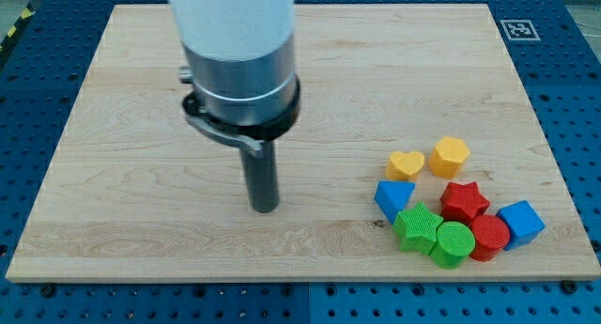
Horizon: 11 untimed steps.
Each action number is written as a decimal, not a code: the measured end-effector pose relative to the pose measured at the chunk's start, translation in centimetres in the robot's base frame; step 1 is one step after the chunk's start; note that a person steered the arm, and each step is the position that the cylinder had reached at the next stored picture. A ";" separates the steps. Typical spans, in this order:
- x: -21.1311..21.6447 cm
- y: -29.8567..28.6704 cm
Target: Slide the triangle above the green star
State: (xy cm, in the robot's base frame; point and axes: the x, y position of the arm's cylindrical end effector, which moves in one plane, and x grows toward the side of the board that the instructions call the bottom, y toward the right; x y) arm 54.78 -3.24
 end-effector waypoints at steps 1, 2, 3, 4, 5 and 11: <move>0.6 3.3; 0.9 3.4; 0.9 3.9; 0.9 4.4; 0.9 6.6; 0.9 11.0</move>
